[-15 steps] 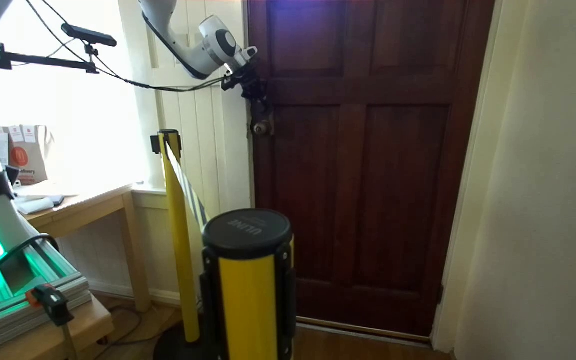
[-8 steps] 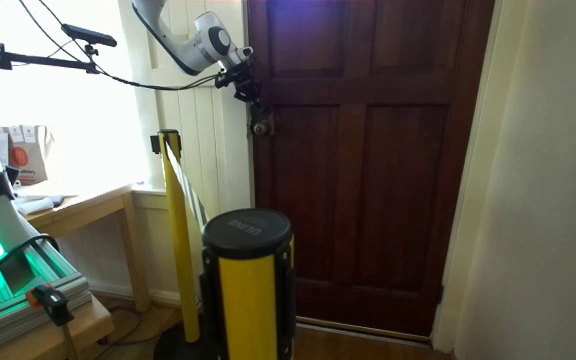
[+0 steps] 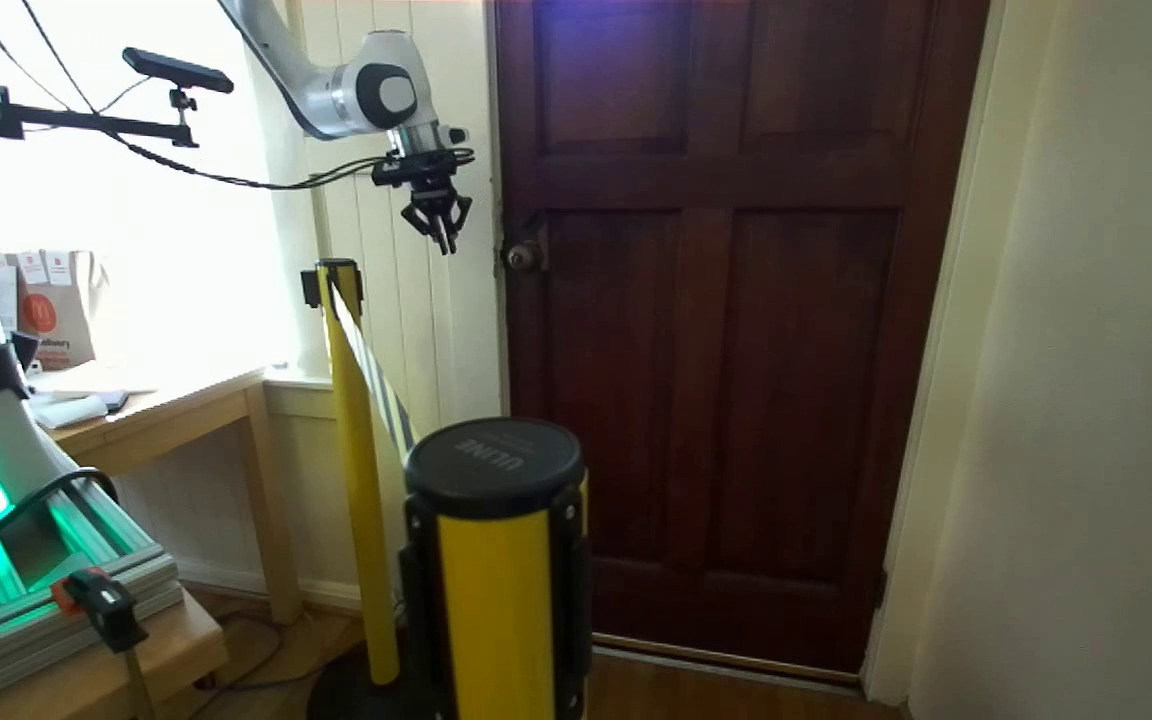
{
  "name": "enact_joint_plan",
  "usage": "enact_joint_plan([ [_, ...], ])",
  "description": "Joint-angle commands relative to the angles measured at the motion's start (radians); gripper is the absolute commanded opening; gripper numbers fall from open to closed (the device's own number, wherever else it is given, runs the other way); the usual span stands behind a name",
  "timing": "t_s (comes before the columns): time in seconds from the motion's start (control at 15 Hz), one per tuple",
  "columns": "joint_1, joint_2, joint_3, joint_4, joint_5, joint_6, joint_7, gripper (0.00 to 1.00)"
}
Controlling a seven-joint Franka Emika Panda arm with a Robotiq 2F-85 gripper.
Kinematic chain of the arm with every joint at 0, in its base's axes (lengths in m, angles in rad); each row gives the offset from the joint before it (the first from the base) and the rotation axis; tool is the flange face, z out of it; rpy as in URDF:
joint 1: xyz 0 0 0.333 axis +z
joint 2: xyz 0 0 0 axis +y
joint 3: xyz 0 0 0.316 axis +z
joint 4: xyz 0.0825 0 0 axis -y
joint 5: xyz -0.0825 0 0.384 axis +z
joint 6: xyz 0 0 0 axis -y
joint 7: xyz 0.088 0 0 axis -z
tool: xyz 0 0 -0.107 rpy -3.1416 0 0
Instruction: Unlock the lock on the door.
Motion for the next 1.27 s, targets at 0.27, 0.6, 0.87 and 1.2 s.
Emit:
enact_joint_plan([
  [0.27,-0.437,-0.278,0.481,-0.214,0.591,-0.172,-0.338,0.75],
  [0.6,-0.140,-0.548,0.140,-0.334,0.680,-0.314,-0.287,1.00],
  [0.87,-0.014,-0.765,0.004,-0.408,0.372,-0.398,-0.029,1.00],
  [1.2,0.105,-0.652,-0.108,-0.352,0.410,-0.349,-0.078,1.00],
])
